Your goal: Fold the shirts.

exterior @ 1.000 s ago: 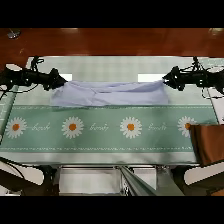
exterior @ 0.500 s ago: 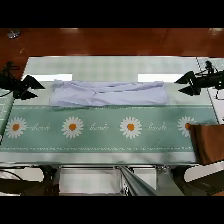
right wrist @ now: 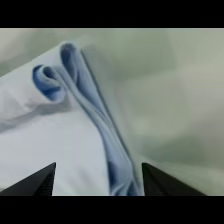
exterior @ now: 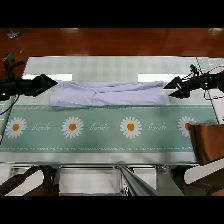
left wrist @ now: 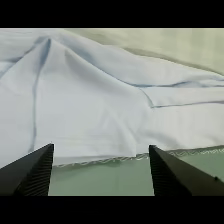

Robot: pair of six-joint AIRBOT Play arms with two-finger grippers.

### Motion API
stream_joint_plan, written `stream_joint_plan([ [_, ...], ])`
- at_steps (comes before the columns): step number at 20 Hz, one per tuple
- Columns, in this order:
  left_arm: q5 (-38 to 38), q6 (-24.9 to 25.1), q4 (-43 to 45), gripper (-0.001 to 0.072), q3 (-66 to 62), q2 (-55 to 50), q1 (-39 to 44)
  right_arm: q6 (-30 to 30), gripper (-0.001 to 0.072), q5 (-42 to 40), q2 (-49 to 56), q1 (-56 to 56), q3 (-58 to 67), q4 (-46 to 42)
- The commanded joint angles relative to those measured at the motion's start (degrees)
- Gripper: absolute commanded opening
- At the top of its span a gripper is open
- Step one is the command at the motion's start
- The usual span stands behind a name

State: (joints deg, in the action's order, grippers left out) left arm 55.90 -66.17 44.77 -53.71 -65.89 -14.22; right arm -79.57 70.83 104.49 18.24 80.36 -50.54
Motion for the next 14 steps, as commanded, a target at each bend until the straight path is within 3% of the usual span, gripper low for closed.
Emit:
stream_joint_plan([
  [1, -2.6, 3.0, -3.4, 0.0699, 1.3, 0.5, 4.7, 0.4, 0.0624, -1.3, 0.8, -4.6, 0.0, -0.3],
  [3, -2.9, 3.0, -5.3, 0.0699, 1.3, -0.3, 6.6, 0.4, 0.0589, -1.4, 0.7, -7.0, 0.1, -0.1],
  [4, -3.1, 3.0, -5.9, 0.0699, 1.3, -0.8, 7.6, 0.4, 0.0423, -1.0, 0.7, -7.8, 0.3, 0.4],
  [5, -3.5, 3.0, -5.9, 0.0696, 1.3, -1.2, 8.5, 1.3, 0.0146, -0.2, 0.7, -8.1, 0.7, 0.9],
  [6, -3.5, 3.0, -5.9, 0.0584, 1.3, -1.5, 9.2, 3.2, 0.0019, 1.4, 0.6, -8.2, 1.6, 1.1],
  [7, -3.4, 3.2, -5.8, 0.0241, 1.3, -1.9, 9.6, 3.6, 0.0019, 3.4, 0.0, -7.9, 2.7, 0.2],
  [8, -3.2, 3.8, -6.0, 0.0037, 1.3, -2.3, 9.9, 3.4, 0.0018, 4.4, -1.4, -7.2, 3.1, -0.6],
  [14, -2.7, 4.4, -6.4, 0.0036, 0.5, -2.5, 18.5, 5.4, 0.0018, 8.7, -23.8, -1.0, -5.2, -7.5],
])
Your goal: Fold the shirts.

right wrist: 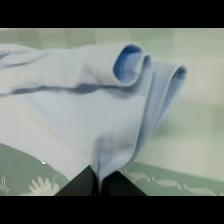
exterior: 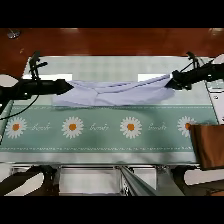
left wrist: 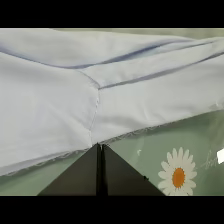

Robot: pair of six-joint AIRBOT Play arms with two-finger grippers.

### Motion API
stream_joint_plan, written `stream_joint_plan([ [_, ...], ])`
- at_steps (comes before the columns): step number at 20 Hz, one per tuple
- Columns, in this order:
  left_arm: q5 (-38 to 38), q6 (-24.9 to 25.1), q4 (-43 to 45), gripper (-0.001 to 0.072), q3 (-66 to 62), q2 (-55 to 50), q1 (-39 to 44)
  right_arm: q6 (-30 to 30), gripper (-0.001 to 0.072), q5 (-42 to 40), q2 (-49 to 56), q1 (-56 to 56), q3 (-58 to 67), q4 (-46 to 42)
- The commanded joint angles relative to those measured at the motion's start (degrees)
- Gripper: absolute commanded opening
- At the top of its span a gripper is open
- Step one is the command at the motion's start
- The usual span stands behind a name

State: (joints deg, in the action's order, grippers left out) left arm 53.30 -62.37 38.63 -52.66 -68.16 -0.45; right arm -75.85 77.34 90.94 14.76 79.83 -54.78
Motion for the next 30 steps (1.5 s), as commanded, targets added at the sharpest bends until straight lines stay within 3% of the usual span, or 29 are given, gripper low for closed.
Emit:
stream_joint_plan([
  [1, -0.9, 1.8, -0.2, 0.0035, -1.0, -0.4, 8.0, 1.9, 0.0018, 1.9, -15.5, 3.7, -8.4, -3.0],
  [4, -6.2, 0.3, 4.7, 0.0034, -4.8, -3.3, 19.6, 0.8, 0.0019, 1.7, -32.2, 6.7, -18.6, -1.9],
  [6, -9.7, -11.8, 16.2, 0.0034, -10.5, -8.0, 28.1, -2.0, 0.0019, 2.0, -41.8, 7.0, -22.7, -2.4],
  [8, -11.9, -19.4, 21.2, 0.0034, -17.2, -14.2, 34.3, -5.2, 0.0019, 3.1, -48.7, 7.0, -24.3, -1.6],
  [13, -12.0, -21.6, 21.2, 0.0034, -37.3, -32.6, 46.8, -6.6, 0.0019, 3.8, -54.5, 6.9, -24.5, 0.3],
  [16, -6.6, -26.9, 20.9, 0.0035, -46.0, -42.1, 52.7, -6.6, 0.0019, 2.0, -54.4, 6.9, -24.5, 1.8],
  [19, -3.7, -26.9, 13.0, 0.0035, -50.2, -47.1, 56.2, -6.0, 0.0019, 1.7, -54.4, 6.9, -24.5, 1.7],
  [24, 0.3, -26.9, 9.5, 0.0036, -55.2, -47.5, 53.5, -5.7, 0.0018, 1.4, -54.4, 6.9, -24.5, 1.8],
  [27, 9.6, -29.4, 9.5, 0.0036, -58.3, -45.9, 44.5, -5.8, 0.0018, 1.4, -54.4, 6.9, -24.5, 2.4],
  [30, 13.5, -29.4, 9.6, 0.0036, -58.3, -40.5, 32.5, -6.0, 0.0018, 0.8, -53.5, 6.9, -24.5, 5.4],
])
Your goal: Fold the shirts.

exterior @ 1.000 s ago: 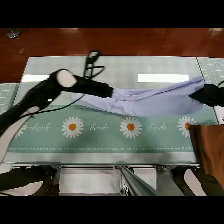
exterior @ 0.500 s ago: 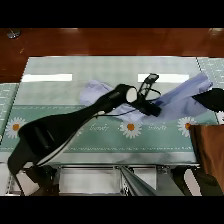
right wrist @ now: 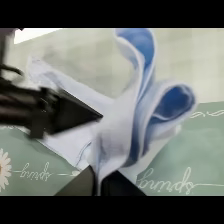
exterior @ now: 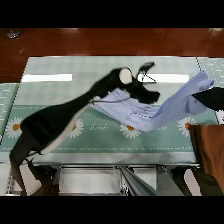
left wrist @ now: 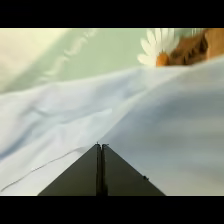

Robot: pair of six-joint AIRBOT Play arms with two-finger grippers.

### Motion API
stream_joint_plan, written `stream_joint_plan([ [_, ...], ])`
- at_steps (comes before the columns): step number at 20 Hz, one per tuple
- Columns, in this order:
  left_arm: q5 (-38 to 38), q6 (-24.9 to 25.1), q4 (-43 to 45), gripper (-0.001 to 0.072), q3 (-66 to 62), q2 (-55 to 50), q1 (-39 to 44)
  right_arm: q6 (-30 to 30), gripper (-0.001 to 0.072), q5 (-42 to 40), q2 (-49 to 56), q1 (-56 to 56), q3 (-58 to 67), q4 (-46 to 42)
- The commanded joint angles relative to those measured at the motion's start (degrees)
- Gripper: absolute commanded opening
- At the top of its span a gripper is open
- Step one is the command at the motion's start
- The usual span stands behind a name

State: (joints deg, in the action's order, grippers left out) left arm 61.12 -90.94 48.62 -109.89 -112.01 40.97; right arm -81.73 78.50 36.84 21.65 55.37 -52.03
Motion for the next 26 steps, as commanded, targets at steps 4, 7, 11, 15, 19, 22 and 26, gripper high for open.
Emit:
stream_joint_plan([
  [4, 7.6, -4.2, -0.2, 0.0036, 0.9, 13.9, -24.8, 0.3, 0.0018, -1.0, 7.6, -8.9, 3.0, 6.7],
  [7, 7.2, -0.8, 6.4, 0.0037, 8.6, 27.0, -32.5, -0.7, 0.0018, -8.1, 17.4, -22.7, 10.1, 6.5],
  [11, 2.8, 2.3, 15.2, 0.0037, 31.3, 49.7, -42.6, -2.4, 0.0019, -16.8, 34.3, -38.2, 20.1, 6.5],
  [15, 0.3, 2.4, 15.5, 0.0037, 57.6, 72.1, -51.3, -3.7, 0.0019, -18.7, 53.5, -47.3, 32.9, 6.5],
  [19, 0.4, 2.1, 15.4, 0.0037, 73.8, 87.8, -51.8, -7.0, 0.0019, -18.8, 68.9, -50.4, 44.2, 6.5],
  [22, 0.4, 2.2, 15.3, 0.0036, 78.3, 92.1, -51.8, -10.3, 0.0019, -19.2, 73.7, -50.3, 46.8, 6.4],
  [26, -0.8, 2.2, 15.0, 0.0037, 78.6, 90.9, -51.8, -11.2, 0.0019, -18.3, 73.6, -48.4, 46.8, 6.4],
])
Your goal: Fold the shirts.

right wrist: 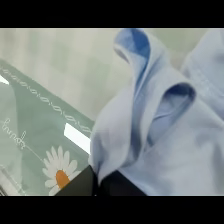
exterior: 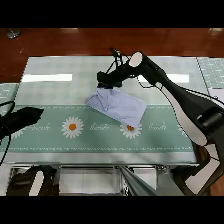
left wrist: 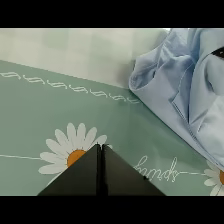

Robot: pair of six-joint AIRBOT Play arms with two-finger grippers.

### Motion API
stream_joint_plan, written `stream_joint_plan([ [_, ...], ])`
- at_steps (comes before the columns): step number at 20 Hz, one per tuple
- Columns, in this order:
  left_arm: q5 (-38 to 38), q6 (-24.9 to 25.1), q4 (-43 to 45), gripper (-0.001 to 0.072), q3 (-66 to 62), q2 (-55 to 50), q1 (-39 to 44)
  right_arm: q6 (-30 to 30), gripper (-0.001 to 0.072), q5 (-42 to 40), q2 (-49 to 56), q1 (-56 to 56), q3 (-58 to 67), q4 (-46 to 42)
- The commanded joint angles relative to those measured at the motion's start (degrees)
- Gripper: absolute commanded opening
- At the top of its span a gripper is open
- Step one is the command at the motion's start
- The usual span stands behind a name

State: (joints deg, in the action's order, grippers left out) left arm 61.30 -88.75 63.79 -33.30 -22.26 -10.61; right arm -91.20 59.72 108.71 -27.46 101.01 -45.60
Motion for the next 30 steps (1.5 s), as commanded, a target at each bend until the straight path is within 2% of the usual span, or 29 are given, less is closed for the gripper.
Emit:
stream_joint_plan([
  [1, -1.4, 0.0, -0.7, 0.0037, 2.0, 0.8, -0.2, -2.1, 0.0019, 0.6, 1.7, 1.0, 1.2, -0.1],
  [3, -2.0, 0.0, -2.1, 0.0037, 2.1, 0.3, -0.2, -2.6, 0.0020, 0.0, 1.7, 1.3, 1.2, -0.2],
  [4, -2.1, 0.0, -2.5, 0.0037, 2.1, 0.0, -0.2, -2.2, 0.0089, -0.4, 1.8, 1.2, 1.2, -0.3],
  [5, -2.4, 0.0, -2.5, 0.0037, 2.1, -0.1, -0.2, -1.4, 0.0442, -0.2, 1.8, 0.9, 1.2, 0.0],
  [6, -2.8, 0.0, -2.5, 0.0037, 2.1, -0.2, -0.2, 1.4, 0.0625, 1.8, 1.8, 0.9, 1.2, 1.8],
  [7, -3.2, 0.0, -2.5, 0.0036, 2.1, -0.4, -0.2, 3.2, 0.0625, 5.2, 1.4, 2.0, 1.8, 3.2],
  [10, -4.5, 0.0, -2.5, 0.0036, 2.1, -1.5, -0.2, 3.5, 0.0624, 20.0, -4.1, 10.1, 2.7, 0.8],
  [12, -4.5, 0.0, -2.5, 0.0037, 2.1, -2.1, -0.2, 3.8, 0.0624, 28.7, -11.9, 15.9, 2.3, -11.4],
  [13, -4.5, 0.0, -2.5, 0.0037, 2.1, -2.3, -0.2, 3.8, 0.0624, 29.9, -16.8, 17.9, -0.1, -19.1],
  [14, -4.6, 0.0, -2.5, 0.0037, 2.1, -2.5, -0.2, 2.3, 0.0624, 28.0, -23.2, 19.9, -5.7, -26.1],
  [16, -4.8, 0.0, -2.5, 0.0037, 2.1, -2.8, -0.2, -4.1, 0.0624, 16.7, -36.8, 23.5, -24.3, -31.3],
  [18, -5.3, 0.0, -2.5, 0.0037, 2.1, -3.3, -0.2, -14.7, 0.0623, 1.2, -49.6, 24.4, -47.2, -30.7],
  [20, -5.5, 0.0, -2.5, 0.0037, 2.1, -3.8, -0.1, -20.9, 0.0623, -12.2, -56.4, 22.8, -65.2, -22.3],
  [21, -5.5, 0.0, -3.0, 0.0037, 2.1, -4.1, -0.1, -20.4, 0.0623, -15.8, -56.8, 22.0, -70.9, -16.3],
  [23, -5.5, 0.0, -3.8, 0.0037, 2.1, -4.8, 0.0, -17.6, 0.0623, -18.9, -54.4, 20.4, -74.9, -10.0],
  [26, -5.5, 0.0, -5.2, 0.0037, 2.1, -5.8, 0.0, -12.1, 0.0623, -21.6, -47.3, 18.3, -73.2, -2.0],
  [27, -5.4, 0.0, -5.7, 0.0037, 2.1, -6.0, 0.0, -8.4, 0.0623, -21.9, -44.5, 17.7, -72.0, 2.6],
  [30, -5.4, 0.0, -6.0, 0.0037, 2.1, -6.3, 0.0, -1.8, 0.0623, -20.9, -36.5, 15.3, -67.3, 9.9],
])
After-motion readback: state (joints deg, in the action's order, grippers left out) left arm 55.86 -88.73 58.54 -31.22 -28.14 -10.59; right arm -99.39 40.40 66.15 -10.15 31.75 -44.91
